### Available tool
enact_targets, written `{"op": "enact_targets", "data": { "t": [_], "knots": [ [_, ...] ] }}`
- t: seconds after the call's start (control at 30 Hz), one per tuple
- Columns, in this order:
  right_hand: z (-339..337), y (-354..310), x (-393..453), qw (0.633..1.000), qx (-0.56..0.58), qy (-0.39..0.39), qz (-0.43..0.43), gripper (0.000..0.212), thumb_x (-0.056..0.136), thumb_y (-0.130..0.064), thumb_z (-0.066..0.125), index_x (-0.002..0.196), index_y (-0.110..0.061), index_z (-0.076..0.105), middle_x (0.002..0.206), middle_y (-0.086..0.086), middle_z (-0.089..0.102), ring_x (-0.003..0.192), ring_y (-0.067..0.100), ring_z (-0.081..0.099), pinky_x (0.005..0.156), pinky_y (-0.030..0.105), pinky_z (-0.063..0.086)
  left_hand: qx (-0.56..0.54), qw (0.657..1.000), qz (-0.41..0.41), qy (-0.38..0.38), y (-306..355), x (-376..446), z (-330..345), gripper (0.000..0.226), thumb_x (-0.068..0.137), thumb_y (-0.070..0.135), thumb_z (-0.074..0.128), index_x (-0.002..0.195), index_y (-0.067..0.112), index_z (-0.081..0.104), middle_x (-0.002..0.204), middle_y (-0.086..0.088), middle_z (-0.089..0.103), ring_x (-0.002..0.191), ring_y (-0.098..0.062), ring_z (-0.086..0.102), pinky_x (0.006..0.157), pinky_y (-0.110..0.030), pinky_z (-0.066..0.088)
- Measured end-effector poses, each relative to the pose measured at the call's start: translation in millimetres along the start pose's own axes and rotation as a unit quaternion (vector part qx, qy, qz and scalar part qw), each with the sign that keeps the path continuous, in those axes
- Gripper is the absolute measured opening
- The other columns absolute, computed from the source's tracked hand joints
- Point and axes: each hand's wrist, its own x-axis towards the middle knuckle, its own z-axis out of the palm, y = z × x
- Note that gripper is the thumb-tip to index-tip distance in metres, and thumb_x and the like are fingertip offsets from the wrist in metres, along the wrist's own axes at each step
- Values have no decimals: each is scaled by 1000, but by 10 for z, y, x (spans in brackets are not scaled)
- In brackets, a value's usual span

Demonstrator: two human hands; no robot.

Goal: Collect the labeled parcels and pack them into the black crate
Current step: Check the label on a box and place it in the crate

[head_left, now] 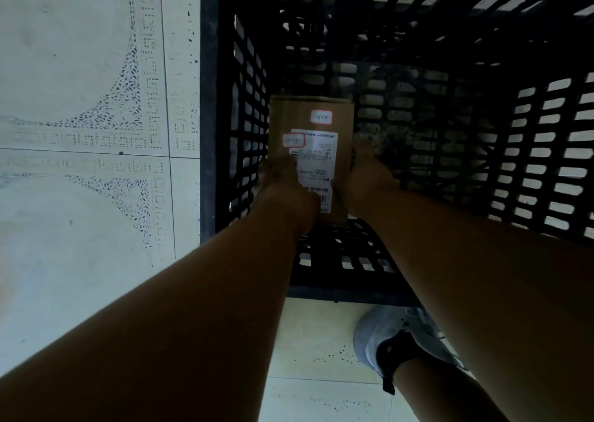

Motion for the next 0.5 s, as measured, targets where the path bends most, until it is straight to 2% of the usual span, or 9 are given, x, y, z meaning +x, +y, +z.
{"op": "enact_targets", "data": {
  "t": [0.07, 0.2, 0.33, 0.4, 0.5],
  "knots": [
    [32, 37, -15, 999, 42, -5, -8, 64, 97, -13, 59, 151, -14, 26, 137, 16, 54, 120, 32, 55, 89, 31, 43, -2, 1000, -2, 5, -16, -31, 26, 86, 89, 25, 63, 154, 32, 8, 161, -5, 4, 142, -38, 27, 109, -53, 38],
    [85, 102, 0, 999, 43, 14, -22, 63, 96, -15, 61, 149, -15, 27, 133, 15, 57, 116, 32, 58, 85, 30, 42, -8, 1000, -17, -2, -48, -8, 44, 82, 90, 26, 63, 155, 32, 13, 163, -4, 2, 144, -37, 26, 111, -53, 36],
    [93, 74, 17, 999, 24, 45, -13, 54, 99, -18, 53, 148, -14, 32, 132, 14, 57, 118, 31, 57, 92, 34, 44, -24, 999, -22, -5, -72, -57, 87, 75, 88, 29, 61, 152, 32, 24, 162, -2, 8, 141, -37, 31, 109, -53, 39],
    [82, 62, 20, 998, -9, 60, -25, 54, 98, -16, 53, 147, -15, 33, 131, 16, 57, 116, 33, 58, 94, 38, 46, -33, 999, -29, -5, -82, -68, 114, 75, 89, 28, 60, 153, 32, 21, 161, -1, 8, 142, -36, 30, 109, -53, 39],
    [60, 43, 4, 996, -7, 57, -67, 57, 100, -15, 51, 152, -18, 27, 143, 18, 46, 126, 33, 51, 102, 38, 43, -32, 999, -19, -3, -47, -65, 128, 87, 89, 20, 61, 156, 30, 5, 162, -2, 5, 143, -32, 27, 110, -48, 39]
  ]
}}
